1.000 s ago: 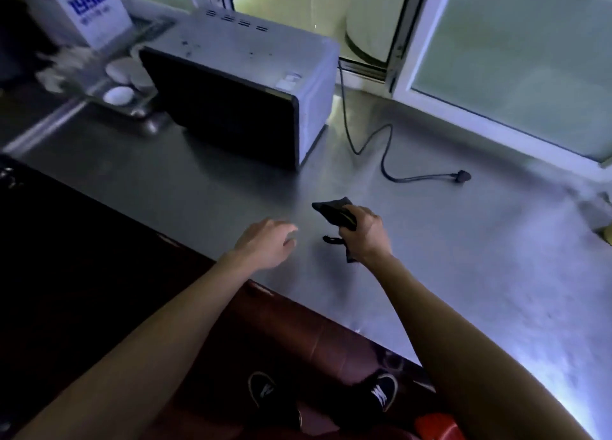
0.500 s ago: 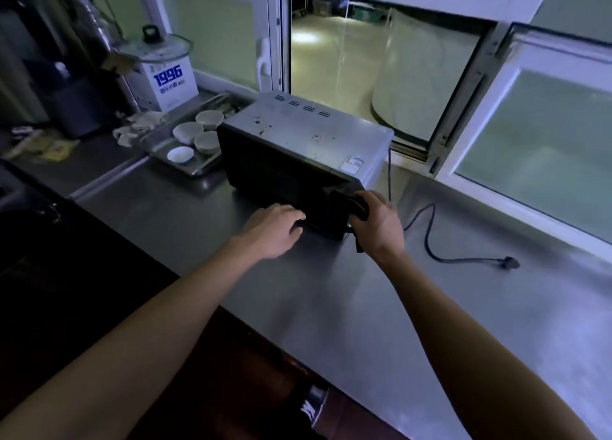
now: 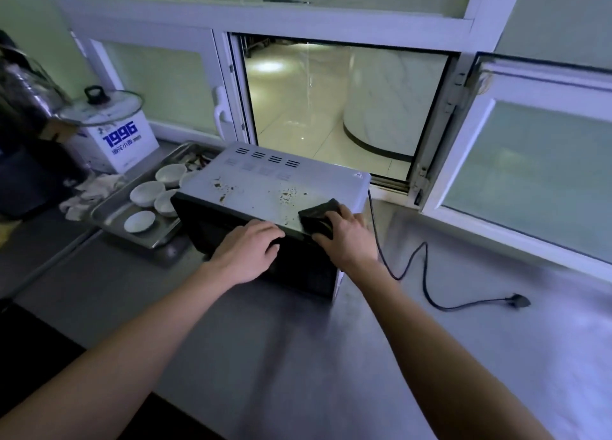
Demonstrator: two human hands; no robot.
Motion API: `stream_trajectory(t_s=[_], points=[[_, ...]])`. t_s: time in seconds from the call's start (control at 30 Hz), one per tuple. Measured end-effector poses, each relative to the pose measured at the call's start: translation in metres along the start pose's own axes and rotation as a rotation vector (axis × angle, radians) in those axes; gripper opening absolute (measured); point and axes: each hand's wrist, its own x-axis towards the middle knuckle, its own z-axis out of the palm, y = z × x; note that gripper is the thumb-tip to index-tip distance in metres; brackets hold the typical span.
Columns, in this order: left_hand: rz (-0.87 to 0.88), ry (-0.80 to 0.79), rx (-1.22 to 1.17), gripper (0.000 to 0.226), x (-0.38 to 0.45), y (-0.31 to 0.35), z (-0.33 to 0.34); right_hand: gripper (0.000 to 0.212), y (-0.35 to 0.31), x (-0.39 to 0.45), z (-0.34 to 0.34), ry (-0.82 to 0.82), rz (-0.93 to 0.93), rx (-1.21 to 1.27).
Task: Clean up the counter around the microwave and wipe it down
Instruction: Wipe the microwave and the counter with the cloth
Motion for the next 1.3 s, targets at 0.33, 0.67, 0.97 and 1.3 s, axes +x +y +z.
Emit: stream_trajectory(t_s=[0.33, 0.67, 0.97, 1.3], points=[[0.116, 0.156, -0.067, 0.019, 0.033, -0.068, 0.002, 0.063, 0.000, 0.030, 0.023, 0.007, -0.262, -0.155], [0.253, 0.230, -0.210, 0.018, 0.042, -0.176, 0.001, 0.051, -0.110, 0.064, 0.066, 0.174, -0.015, -0.049], [0.134, 0.248, -0.284, 0.023, 0.041, -0.309, -0.006, 0.061, -0.240, 0.124, 0.103, 0.013, 0.058, -0.046], [0.054, 0.182, -0.423, 0.026, 0.078, -0.354, 0.002, 0.061, -0.303, 0.181, 0.129, -0.007, 0.084, -0.048]])
